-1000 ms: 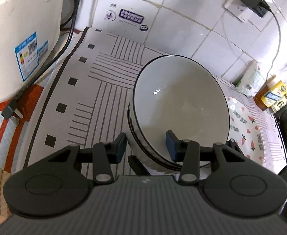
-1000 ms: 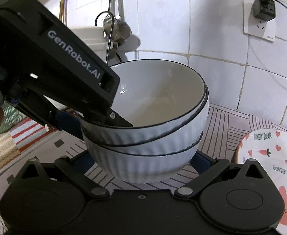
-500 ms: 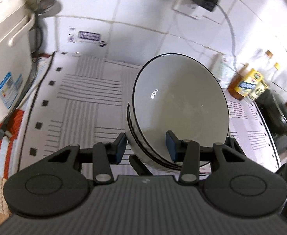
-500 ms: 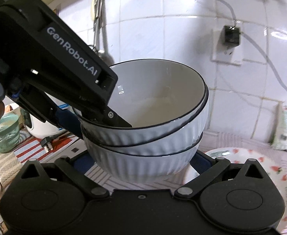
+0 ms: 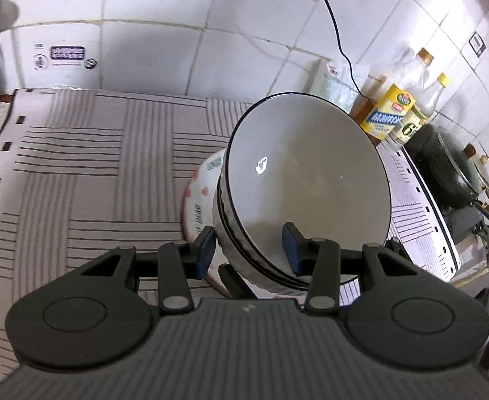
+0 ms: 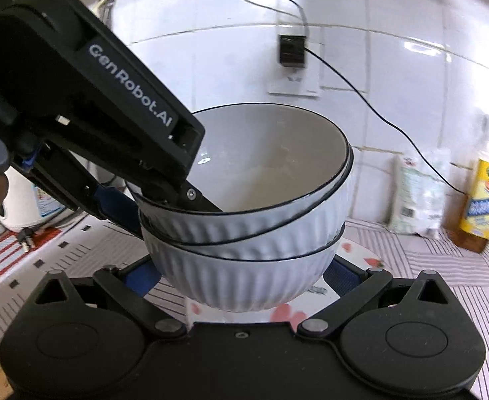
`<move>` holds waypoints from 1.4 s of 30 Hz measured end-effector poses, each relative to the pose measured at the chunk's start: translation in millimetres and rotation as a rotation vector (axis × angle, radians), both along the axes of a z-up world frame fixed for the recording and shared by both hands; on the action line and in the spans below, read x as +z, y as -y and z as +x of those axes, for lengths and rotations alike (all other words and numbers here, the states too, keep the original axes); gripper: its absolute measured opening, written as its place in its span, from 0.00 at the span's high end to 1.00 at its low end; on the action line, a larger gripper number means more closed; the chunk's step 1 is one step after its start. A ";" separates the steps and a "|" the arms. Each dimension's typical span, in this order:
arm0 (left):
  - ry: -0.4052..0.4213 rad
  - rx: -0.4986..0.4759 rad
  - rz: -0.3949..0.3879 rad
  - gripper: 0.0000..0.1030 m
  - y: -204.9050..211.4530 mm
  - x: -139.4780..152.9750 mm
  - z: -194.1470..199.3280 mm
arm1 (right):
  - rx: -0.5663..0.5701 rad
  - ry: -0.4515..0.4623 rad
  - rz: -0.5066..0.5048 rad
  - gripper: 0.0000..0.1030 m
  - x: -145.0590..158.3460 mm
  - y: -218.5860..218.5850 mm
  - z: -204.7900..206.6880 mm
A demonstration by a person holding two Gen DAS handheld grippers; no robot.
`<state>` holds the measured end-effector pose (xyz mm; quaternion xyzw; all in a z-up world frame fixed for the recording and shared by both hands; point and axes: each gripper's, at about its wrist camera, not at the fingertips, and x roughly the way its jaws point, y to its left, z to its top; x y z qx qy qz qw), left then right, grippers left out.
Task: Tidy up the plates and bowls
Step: 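Carry the bowl stack onto the bunny plate stack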
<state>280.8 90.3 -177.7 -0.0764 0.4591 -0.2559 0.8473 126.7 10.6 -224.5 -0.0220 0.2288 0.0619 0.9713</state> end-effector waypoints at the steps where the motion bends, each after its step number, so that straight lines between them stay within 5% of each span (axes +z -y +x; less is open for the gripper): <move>1: -0.003 -0.004 0.001 0.59 3.5 -2.8 1.7 | -0.006 -0.002 0.003 0.00 -0.3 1.4 0.3; 21: -0.056 0.005 0.021 0.59 36.1 -37.1 25.4 | 0.009 -0.100 -0.011 0.00 -27.9 37.2 25.8; 42: -0.044 0.202 0.077 0.61 50.3 -37.0 14.2 | 0.170 -0.171 0.030 0.00 -31.0 57.3 37.8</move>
